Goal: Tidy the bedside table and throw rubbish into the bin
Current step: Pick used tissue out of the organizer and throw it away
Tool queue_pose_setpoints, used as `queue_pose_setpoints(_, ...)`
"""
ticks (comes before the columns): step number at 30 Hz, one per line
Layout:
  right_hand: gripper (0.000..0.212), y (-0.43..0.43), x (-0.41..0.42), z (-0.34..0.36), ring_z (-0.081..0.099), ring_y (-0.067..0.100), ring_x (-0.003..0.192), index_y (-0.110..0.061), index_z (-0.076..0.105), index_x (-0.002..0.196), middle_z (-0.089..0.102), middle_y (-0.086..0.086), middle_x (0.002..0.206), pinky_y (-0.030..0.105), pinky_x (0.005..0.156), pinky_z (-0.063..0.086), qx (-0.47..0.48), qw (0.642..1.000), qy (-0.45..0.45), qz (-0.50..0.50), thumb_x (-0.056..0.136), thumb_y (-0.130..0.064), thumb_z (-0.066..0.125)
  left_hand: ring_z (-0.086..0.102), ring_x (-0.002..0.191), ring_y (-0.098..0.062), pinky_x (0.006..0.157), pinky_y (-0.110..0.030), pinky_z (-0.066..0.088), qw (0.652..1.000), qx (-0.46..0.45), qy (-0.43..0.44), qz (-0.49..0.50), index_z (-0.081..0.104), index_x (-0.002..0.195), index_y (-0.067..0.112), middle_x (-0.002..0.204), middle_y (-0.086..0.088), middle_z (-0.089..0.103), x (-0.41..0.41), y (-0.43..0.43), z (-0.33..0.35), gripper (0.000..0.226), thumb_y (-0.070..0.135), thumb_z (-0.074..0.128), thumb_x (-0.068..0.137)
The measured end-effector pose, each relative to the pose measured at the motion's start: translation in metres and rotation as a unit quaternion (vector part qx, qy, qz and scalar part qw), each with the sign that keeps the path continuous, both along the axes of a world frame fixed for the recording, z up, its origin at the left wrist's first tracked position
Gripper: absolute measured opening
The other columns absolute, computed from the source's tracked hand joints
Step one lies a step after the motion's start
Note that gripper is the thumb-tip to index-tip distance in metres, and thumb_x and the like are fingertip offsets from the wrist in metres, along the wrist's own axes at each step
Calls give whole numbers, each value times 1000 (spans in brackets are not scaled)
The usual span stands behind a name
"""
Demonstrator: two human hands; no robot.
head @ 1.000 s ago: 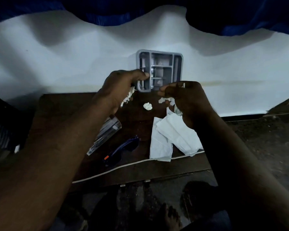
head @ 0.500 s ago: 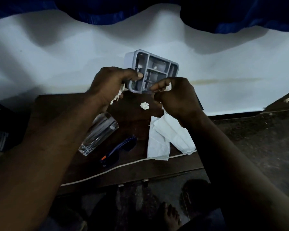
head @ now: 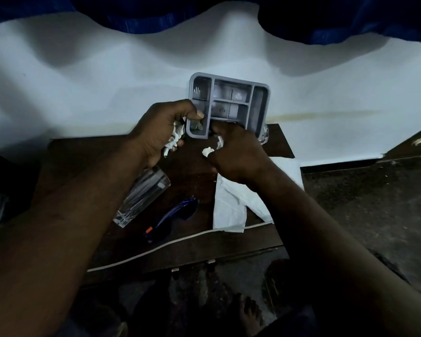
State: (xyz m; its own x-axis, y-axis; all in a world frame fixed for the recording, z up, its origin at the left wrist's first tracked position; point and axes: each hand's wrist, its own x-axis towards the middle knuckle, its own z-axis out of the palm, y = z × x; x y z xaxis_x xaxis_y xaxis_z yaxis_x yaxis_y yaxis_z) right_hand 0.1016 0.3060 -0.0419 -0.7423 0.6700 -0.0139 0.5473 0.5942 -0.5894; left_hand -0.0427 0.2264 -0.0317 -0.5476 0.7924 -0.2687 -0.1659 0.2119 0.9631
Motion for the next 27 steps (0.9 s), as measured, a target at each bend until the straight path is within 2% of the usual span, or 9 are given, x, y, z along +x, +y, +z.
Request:
queue_pose_setpoints(2, 23, -2, -2, -1, 73, 31, 97, -16, 70, 109, 73, 8, 103, 37, 82, 60, -97, 994, 31, -34, 86, -17, 66, 38, 45, -21, 41, -19, 30, 1000, 2, 9, -8, 71, 80, 9, 61, -10, 46, 3, -1, 1, 48, 43, 74, 46)
queue_pose_setpoints(3, 18, -3, -1, -1, 73, 29, 82, -15, 70, 99, 74, 11, 94, 34, 68, 60, -155, 986, 49, -49, 83, -9, 65, 41, 42, -17, 40, -18, 30, 1000, 7, 22, -11, 72, 74, 11, 54, -4, 50, 5, -1, 2, 33, 38, 74, 54)
queue_pose_setpoints(5, 22, -4, 0, 1, 65, 23, 58, -16, 66, 81, 70, 13, 74, 24, 46, 46, -254, 962, 78, -68, 79, 6, 63, 44, 38, -10, 39, -17, 31, 999, 9, 44, -9, 72, 66, 16, 46, 6, 53, 7, -1, 1, 11, 23, 71, 74)
queue_pose_setpoints(8, 24, -6, -1, 2, 62, 24, 55, -9, 63, 74, 64, 16, 69, 26, 48, 46, -325, 935, 102, -94, 78, 14, 64, 44, 36, -8, 39, -16, 31, 999, 3, 53, 6, 70, 68, 14, 44, 7, 52, 11, 1, -1, 13, 15, 69, 81)
queue_pose_setpoints(10, 21, -7, -4, 1, 62, 28, 65, -1, 63, 87, 58, 19, 76, 30, 54, 50, -367, 915, 126, -111, 80, 19, 64, 46, 37, -8, 40, -16, 32, 998, 0, 55, 6, 72, 70, 13, 49, 6, 56, 13, 2, -1, 9, 21, 73, 74)
queue_pose_setpoints(13, 23, -8, -9, -3, 59, 32, 72, 3, 62, 94, 53, 22, 79, 36, 58, 48, -366, 913, 128, -128, 77, 18, 66, 44, 40, -14, 42, -19, 32, 998, -3, 56, 17, 75, 74, 11, 56, -3, 56, 12, 3, -2, 27, 32, 74, 57)
queue_pose_setpoints(17, 25, -12, -13, -3, 63, 32, 63, 17, 64, 89, 67, 36, 78, 42, 61, 47, -331, 930, 111, -117, 68, 6, 69, 40, 40, -20, 43, -20, 32, 997, -30, 50, 49, 76, 78, 9, 47, -2, 46, 8, 3, -4, 33, 36, 74, 59)
queue_pose_setpoints(20, 7, -11, -13, -2, 62, 25, 55, -1, 70, 70, 67, 15, 63, 35, 56, 49, -316, 936, 107, -109, 74, 3, 75, 45, 42, -20, 48, -23, 37, 994, -47, 73, 64, 79, 82, 4, 50, -4, 50, 6, 3, -7, 35, 36, 77, 66)
queue_pose_setpoints(27, 39, -3, -7, -1, 61, 16, 51, -21, 64, 47, 66, 1, 56, 29, 53, 48, -321, 936, 114, -86, 74, -1, 82, 47, 43, -18, 52, -28, 39, 992, -63, 90, 68, 78, 81, 5, 51, -1, 50, 0, 3, -12, 38, 39, 78, 65)
